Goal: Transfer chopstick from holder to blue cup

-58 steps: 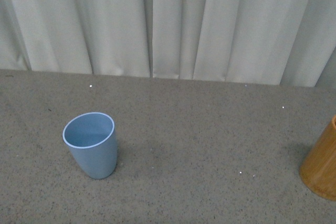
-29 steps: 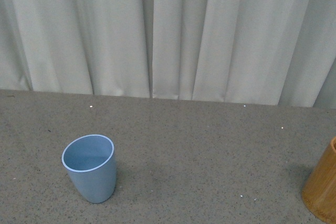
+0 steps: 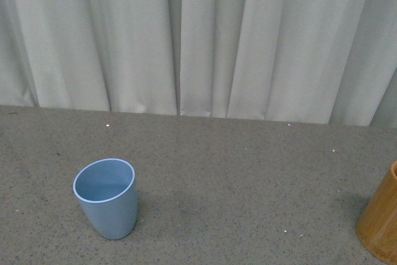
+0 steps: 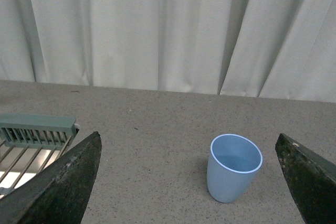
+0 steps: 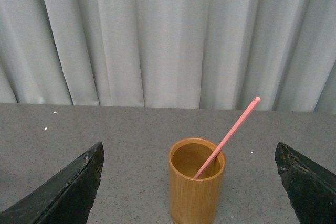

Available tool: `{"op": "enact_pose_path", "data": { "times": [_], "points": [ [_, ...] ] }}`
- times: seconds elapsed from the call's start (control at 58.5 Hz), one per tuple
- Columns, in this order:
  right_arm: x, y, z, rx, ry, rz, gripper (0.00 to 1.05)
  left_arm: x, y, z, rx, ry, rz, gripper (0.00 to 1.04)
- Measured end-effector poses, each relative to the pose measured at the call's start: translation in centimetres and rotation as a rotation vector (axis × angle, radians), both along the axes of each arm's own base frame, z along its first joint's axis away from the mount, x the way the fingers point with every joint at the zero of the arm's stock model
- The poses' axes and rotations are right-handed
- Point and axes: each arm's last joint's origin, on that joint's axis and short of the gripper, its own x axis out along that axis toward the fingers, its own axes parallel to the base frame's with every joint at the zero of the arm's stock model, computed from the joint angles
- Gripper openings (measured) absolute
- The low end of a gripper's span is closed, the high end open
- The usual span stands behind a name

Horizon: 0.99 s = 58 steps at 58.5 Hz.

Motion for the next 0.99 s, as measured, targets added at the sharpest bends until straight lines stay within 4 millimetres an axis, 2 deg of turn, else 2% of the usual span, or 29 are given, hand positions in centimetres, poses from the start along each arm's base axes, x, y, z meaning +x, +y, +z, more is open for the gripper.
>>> {"op": "enact_pose_path", "data": {
  "times": [0.992],
  "points": [
    [0.0,0.0,0.0,0.0,0.0,0.0,0.95,0.0,0.0,0.0,0.0,0.0,0.0,0.98]
  ]
}}
